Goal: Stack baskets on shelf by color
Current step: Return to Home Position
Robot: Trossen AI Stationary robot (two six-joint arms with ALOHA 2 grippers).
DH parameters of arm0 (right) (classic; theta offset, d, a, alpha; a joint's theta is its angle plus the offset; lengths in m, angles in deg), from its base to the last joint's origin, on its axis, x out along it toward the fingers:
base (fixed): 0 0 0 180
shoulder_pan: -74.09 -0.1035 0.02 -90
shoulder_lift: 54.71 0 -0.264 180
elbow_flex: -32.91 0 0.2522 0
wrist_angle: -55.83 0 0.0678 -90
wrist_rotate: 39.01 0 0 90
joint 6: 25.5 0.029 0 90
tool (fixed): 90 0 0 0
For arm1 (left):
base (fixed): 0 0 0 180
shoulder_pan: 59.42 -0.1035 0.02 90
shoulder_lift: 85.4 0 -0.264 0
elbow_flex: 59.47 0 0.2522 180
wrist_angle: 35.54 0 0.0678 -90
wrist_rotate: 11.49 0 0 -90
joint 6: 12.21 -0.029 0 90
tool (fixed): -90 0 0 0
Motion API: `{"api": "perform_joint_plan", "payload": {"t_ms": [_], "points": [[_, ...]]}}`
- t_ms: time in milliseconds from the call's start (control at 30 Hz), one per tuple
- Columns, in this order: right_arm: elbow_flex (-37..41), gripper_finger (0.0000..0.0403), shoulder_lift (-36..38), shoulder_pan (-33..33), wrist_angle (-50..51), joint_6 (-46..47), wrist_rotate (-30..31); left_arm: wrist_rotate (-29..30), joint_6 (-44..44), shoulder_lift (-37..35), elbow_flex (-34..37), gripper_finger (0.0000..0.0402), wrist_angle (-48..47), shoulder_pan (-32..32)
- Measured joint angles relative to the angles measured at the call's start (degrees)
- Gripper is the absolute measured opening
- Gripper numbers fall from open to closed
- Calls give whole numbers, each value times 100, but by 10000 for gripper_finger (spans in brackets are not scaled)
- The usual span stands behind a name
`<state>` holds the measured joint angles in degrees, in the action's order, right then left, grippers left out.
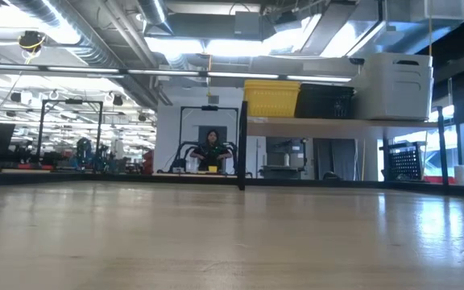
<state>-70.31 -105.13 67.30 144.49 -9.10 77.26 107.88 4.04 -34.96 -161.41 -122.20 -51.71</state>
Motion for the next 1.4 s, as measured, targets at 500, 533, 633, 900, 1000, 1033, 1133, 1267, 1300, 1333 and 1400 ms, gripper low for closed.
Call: {"api": "perform_joint_plan", "payload": {"t_ms": [500, 533, 633, 900, 1000, 1033, 1133, 1267, 1300, 1333, 1400], "points": [[3321, 0, 2475, 2, -3787, -1096, -1923, -755, -635, -3566, 3712, 0, 3392, 484], [3524, 0, 2607, 2, -3916, -1097, -2051, -873, -703, -3764, 3888, 0, 3539, 484], [4014, 0, 3003, 1, -4299, -1107, -2416, -1138, -828, -4361, 4337, 0, 3942, 484], [5110, 0, 3956, 2, -5095, -1061, -2600, -1370, -932, -5013, 4881, 0, 4139, 484], [5460, 0, 4302, 2, -5230, -1074, -2609, -1439, -933, -4959, 4960, 0, 4353, 484], [5571, 0, 4426, 2, -5309, -1073, -2606, -1396, -933, -4982, 5014, 0, 4210, 484], [5919, 0, 4805, 2, -5403, -1069, -2604, -1385, -933, -5026, 5079, 0, 4443, 484], [6153, 0, 5023, 2, -5568, -1067, -2609, -1353, -915, -5014, 5148, 0, 4322, 484], [6172, 0, 5015, 2, -5479, -1103, -2647, -1346, -909, -5026, 5141, 0, 4383, 484], [6179, 0, 4998, 2, -5482, -1144, -2678, -1315, -908, -5028, 5147, 0, 4413, 484], [6227, 0, 5031, 2, -5550, -1194, -2714, -1218, -905, -5018, 5195, 0, 4385, 484]]}}
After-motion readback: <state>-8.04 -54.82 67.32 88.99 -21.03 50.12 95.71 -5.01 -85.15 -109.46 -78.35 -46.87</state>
